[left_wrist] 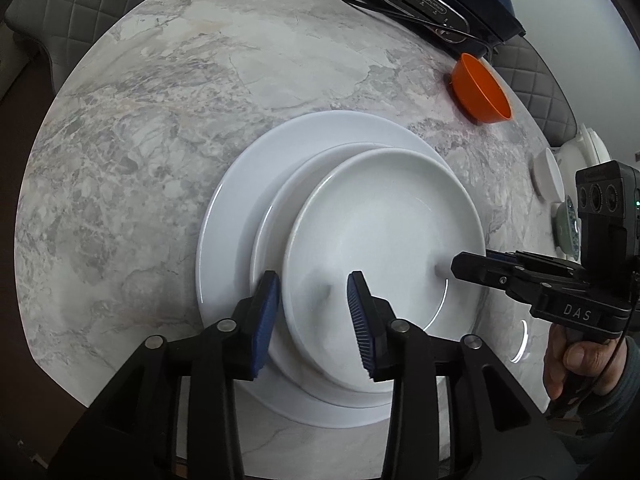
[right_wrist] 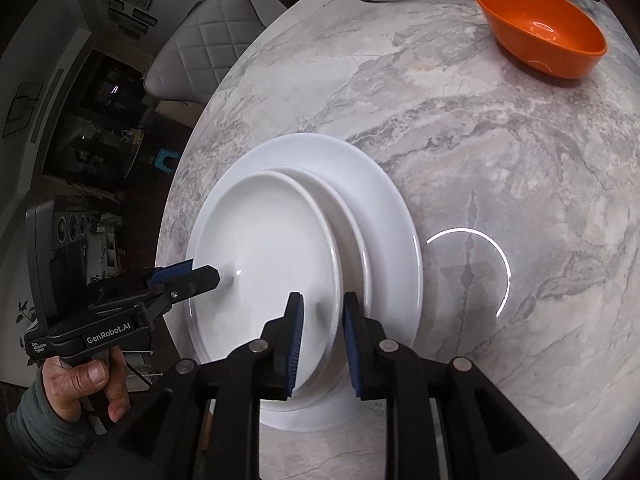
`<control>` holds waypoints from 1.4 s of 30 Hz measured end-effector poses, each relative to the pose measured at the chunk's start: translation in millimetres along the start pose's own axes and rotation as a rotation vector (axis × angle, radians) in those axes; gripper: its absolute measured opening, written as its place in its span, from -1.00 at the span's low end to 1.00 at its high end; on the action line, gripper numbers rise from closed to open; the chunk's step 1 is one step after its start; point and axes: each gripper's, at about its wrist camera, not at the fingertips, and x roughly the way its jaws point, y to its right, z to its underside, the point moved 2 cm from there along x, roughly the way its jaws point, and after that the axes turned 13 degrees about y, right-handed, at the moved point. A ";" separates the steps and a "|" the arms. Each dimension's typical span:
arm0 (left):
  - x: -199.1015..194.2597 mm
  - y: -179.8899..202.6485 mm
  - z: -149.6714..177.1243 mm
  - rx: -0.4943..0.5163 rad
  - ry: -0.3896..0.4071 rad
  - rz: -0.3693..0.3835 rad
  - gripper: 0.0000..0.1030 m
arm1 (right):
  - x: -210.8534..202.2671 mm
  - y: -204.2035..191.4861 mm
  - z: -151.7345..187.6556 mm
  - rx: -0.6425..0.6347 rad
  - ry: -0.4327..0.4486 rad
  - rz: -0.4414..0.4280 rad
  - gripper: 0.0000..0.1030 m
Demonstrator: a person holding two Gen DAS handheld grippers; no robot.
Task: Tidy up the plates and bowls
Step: 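Open the left gripper and move it toward the patterned bowl, then grasp the rim of the blue-and-white patterned bowl with the left gripper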
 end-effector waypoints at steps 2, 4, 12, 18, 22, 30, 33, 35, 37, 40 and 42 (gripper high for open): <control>-2.7 4.5 0.5 0.006 0.006 0.005 -0.07 | 0.3 -1.8 0.5 -0.001 0.004 -0.011 -0.41; -6.5 9.0 -0.4 0.012 0.018 0.004 0.09 | -0.5 -4.3 1.3 -0.001 0.012 -0.024 -0.27; -34.1 17.6 -12.1 -0.040 0.088 0.033 0.21 | -14.3 -8.2 6.0 0.021 0.082 -0.071 0.21; -53.3 70.5 -37.0 -0.071 0.163 0.176 0.39 | -57.3 5.7 10.4 0.093 0.206 -0.130 0.38; -46.4 145.9 -35.0 0.063 0.179 0.313 0.41 | -93.3 37.1 22.0 0.184 0.283 -0.142 0.48; 24.4 300.7 34.3 0.339 -0.060 0.320 0.50 | -184.9 165.1 83.8 0.548 0.458 -0.117 0.50; 53.2 343.6 43.9 0.369 -0.141 0.322 0.50 | -238.5 221.8 109.8 0.667 0.584 -0.060 0.50; 72.7 371.0 42.7 0.367 -0.159 0.343 0.50 | -274.7 256.9 123.6 0.721 0.661 -0.029 0.52; 92.1 399.6 37.9 0.363 -0.158 0.357 0.49 | -306.1 289.8 132.6 0.750 0.704 0.003 0.52; 119.5 442.8 28.6 0.364 -0.155 0.368 0.50 | -339.6 331.3 137.4 0.771 0.741 0.034 0.52; 137.6 470.6 21.8 0.378 -0.137 0.354 0.50 | -352.8 352.2 134.2 0.764 0.742 0.066 0.52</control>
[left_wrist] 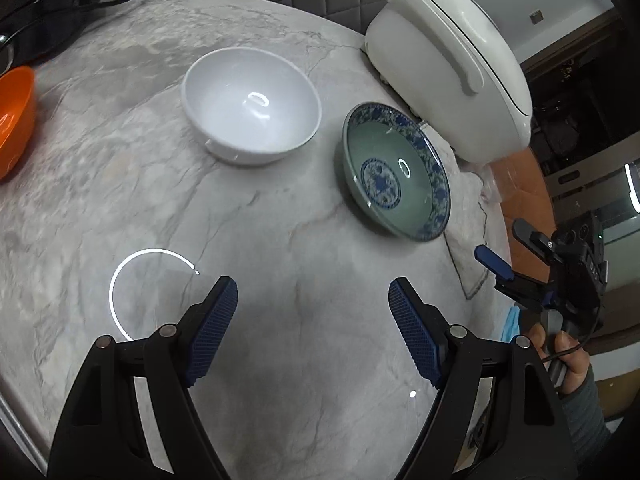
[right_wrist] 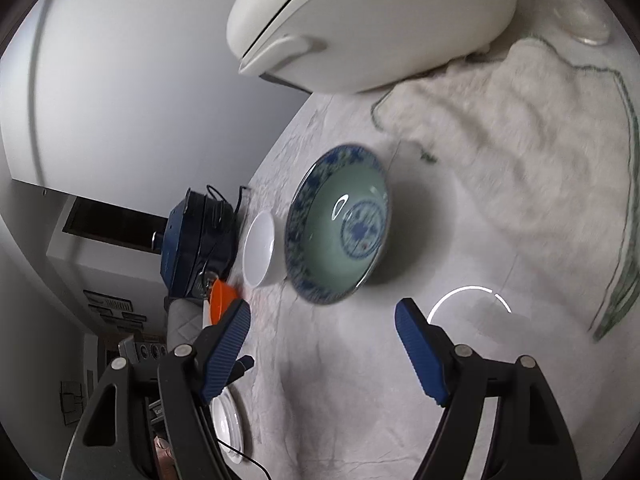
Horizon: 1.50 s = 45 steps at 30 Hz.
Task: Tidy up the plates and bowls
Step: 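Grasp the rim of the blue-and-white patterned bowl with the left gripper, then carry the patterned bowl across the table and set it down, left gripper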
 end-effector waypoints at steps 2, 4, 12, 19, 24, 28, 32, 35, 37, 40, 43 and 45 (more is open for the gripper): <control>24.7 9.3 -14.5 -0.007 -0.008 -0.011 0.50 | 4.7 8.0 -18.6 -0.016 -0.008 0.019 0.47; 44.9 13.8 -24.8 -0.023 -0.015 -0.017 0.50 | 14.3 12.6 -32.2 -0.023 -0.019 0.026 0.39; 90.9 18.8 -43.4 -0.035 -0.042 -0.065 0.49 | 57.0 28.5 -48.3 -0.079 -0.119 0.087 0.33; 114.0 26.6 -46.2 -0.027 -0.052 -0.070 0.23 | 78.5 35.9 -54.2 -0.084 -0.154 0.114 0.17; 124.4 25.9 -57.2 -0.031 -0.048 -0.083 0.02 | 96.2 32.2 -54.9 -0.095 -0.184 0.151 -0.09; 131.4 24.6 -63.3 -0.035 -0.046 -0.089 0.02 | 105.9 29.4 -55.1 -0.091 -0.195 0.165 -0.37; 141.0 21.2 -69.7 -0.048 -0.053 -0.067 -0.44 | 109.5 29.4 -52.8 -0.098 -0.205 0.182 -0.72; 146.4 21.9 -73.7 -0.036 -0.053 -0.077 -0.61 | 108.5 31.9 -50.9 -0.090 -0.203 0.181 -0.77; 146.8 23.3 -74.5 -0.025 -0.054 -0.082 -0.67 | 107.4 32.0 -50.6 -0.093 -0.196 0.182 -0.78; 145.5 27.2 -73.3 -0.009 -0.059 -0.090 -0.69 | 107.7 30.8 -51.1 -0.097 -0.195 0.184 -0.81; 146.3 31.7 -73.7 0.005 -0.066 -0.089 -0.78 | 107.6 25.1 -51.3 -0.147 -0.197 0.212 -0.84; 146.6 34.2 -72.9 0.012 -0.072 -0.091 -0.78 | 109.1 18.2 -50.6 -0.202 -0.204 0.245 -0.86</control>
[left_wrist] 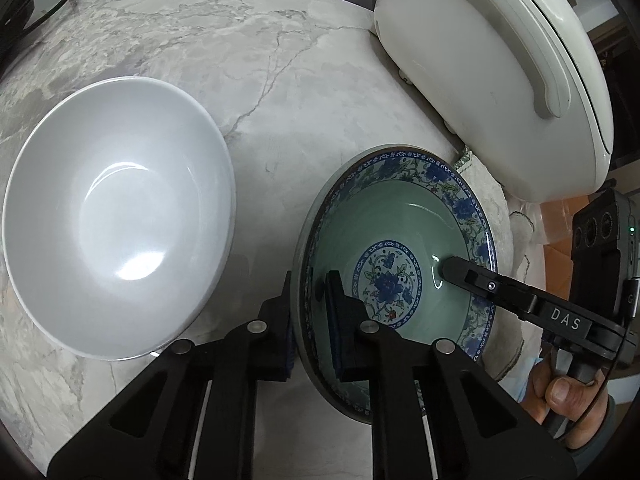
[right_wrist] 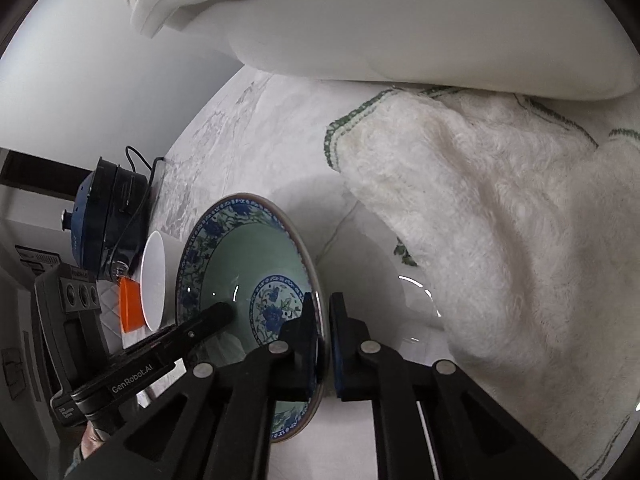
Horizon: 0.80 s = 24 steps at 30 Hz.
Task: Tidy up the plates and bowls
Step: 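Carry the patterned bowl across the table and set it down, left gripper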
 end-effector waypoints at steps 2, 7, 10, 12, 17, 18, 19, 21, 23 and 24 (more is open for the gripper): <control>0.0 0.6 0.0 0.003 -0.002 0.005 -0.78 | -1.0 -2.3 -1.1 -0.015 -0.003 0.018 -0.86; -4.1 4.6 1.6 0.016 0.003 0.006 -0.79 | -3.0 -0.8 -1.9 -0.020 0.000 0.033 -0.86; -7.8 5.6 3.5 0.020 0.003 0.010 -0.79 | -5.6 -0.5 0.1 -0.021 0.004 0.031 -0.86; -12.6 7.3 5.2 0.028 0.006 0.009 -0.79 | -8.1 -1.7 2.0 -0.021 0.006 0.028 -0.86; -29.1 8.9 14.2 0.034 0.005 0.016 -0.79 | -17.1 -7.8 9.6 -0.027 0.007 0.024 -0.86; -34.7 9.1 16.8 0.035 0.009 0.019 -0.79 | -19.5 -9.6 12.1 -0.028 0.006 0.023 -0.86; -40.7 9.1 20.0 0.037 0.012 0.021 -0.79 | -22.5 -12.2 14.7 -0.030 0.006 0.020 -0.86; -54.1 8.3 27.9 0.036 0.017 0.026 -0.79 | -29.5 -17.4 21.6 -0.035 0.005 0.014 -0.85; -67.9 6.7 38.5 0.030 0.020 0.032 -0.79 | -35.9 -23.4 30.6 -0.040 0.002 0.009 -0.85; -75.0 4.8 43.8 0.027 0.022 0.034 -0.79 | -39.0 -26.5 36.0 -0.042 -0.002 0.005 -0.85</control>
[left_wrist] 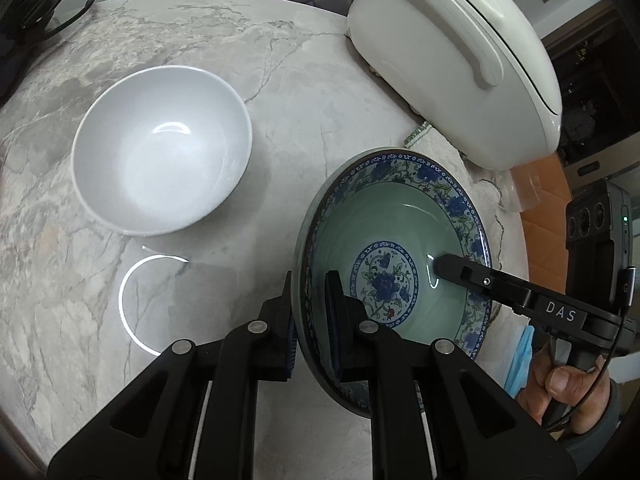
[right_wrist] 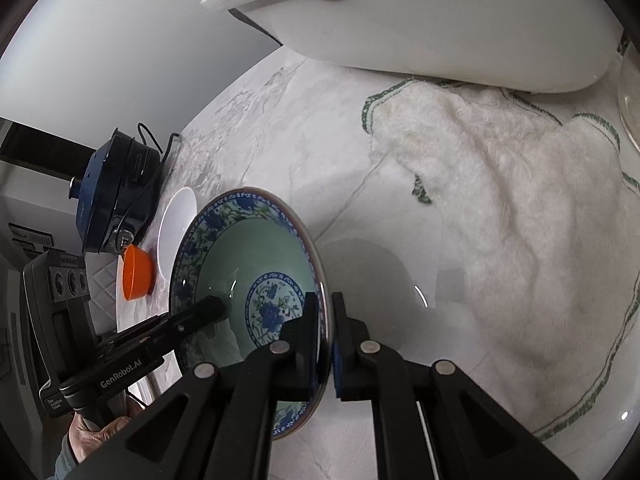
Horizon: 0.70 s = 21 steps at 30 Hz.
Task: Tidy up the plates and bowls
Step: 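Carry the patterned bowl across the table and set it down, left gripper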
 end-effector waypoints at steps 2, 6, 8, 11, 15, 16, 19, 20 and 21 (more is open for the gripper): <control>-16.4 -3.2 12.9 -0.002 0.007 0.002 -0.79 | -5.6 -7.9 13.1 -0.010 -0.010 -0.009 -0.84; -48.5 -16.1 45.9 -0.012 0.005 -0.004 -0.79 | -13.6 -26.6 44.4 -0.033 -0.037 -0.030 -0.84; -65.7 -25.1 67.2 -0.014 0.000 -0.012 -0.79 | -16.2 -38.1 61.2 -0.056 -0.050 -0.035 -0.83; -84.4 -38.2 99.1 -0.017 -0.020 -0.026 -0.79 | -20.1 -55.5 85.4 -0.106 -0.062 -0.042 -0.82; -101.8 -59.8 139.9 -0.035 -0.046 -0.047 -0.79 | -13.8 -71.4 118.2 -0.140 -0.104 -0.062 -0.81; -104.5 -65.9 148.9 -0.042 -0.054 -0.054 -0.79 | -9.4 -74.3 126.2 -0.147 -0.121 -0.062 -0.81; -113.3 -80.3 164.3 -0.051 -0.066 -0.078 -0.79 | 2.1 -83.0 146.7 -0.168 -0.153 -0.062 -0.81; -115.9 -83.1 167.3 -0.046 -0.065 -0.084 -0.79 | 4.5 -85.7 152.2 -0.175 -0.159 -0.064 -0.81; -118.4 -86.6 171.0 -0.044 -0.064 -0.087 -0.79 | 7.1 -88.0 156.3 -0.178 -0.164 -0.066 -0.81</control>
